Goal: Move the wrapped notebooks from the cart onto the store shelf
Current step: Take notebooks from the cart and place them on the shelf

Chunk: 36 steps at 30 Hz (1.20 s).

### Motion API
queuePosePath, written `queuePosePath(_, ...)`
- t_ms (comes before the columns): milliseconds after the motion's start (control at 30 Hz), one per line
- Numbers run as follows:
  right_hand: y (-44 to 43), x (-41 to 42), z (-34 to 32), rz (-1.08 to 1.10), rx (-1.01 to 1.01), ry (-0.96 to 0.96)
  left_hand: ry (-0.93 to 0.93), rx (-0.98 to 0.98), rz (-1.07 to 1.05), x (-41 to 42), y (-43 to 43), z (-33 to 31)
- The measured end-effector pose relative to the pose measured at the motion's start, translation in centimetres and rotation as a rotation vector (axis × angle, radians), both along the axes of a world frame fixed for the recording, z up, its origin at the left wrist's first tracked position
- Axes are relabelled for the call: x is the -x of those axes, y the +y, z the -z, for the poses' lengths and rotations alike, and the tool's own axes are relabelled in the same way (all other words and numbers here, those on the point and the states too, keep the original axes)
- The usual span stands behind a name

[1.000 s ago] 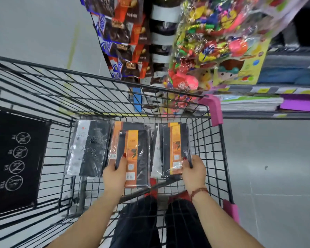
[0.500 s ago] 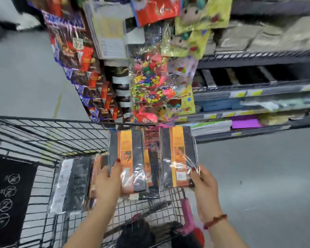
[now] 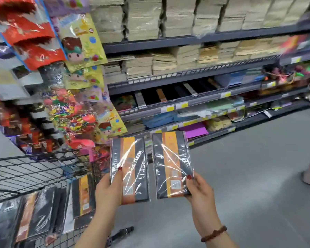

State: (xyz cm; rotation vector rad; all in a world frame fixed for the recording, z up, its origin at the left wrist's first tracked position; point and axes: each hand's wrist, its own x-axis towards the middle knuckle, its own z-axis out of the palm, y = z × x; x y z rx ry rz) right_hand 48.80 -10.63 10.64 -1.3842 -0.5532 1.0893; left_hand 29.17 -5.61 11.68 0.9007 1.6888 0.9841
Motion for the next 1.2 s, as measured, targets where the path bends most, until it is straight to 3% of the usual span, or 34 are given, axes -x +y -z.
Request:
queuePosePath(300,-1.5,-11.4,-1.0,0.137,-0.015,0.035,-0.071,-0.019,0.153,-11.8,1.5,-1.7)
queuePosePath(600,2.5,-19.8,-0.7,0.234,0.007,0.033,-0.043,-0.033,0.202,-20.7,7.8,0.1)
queuePosePath(1200,26.2,-40.0,-0.2,0.175,0.075,0.020,-0.030,-0.010,0.159,-38.3,32.3,0.9)
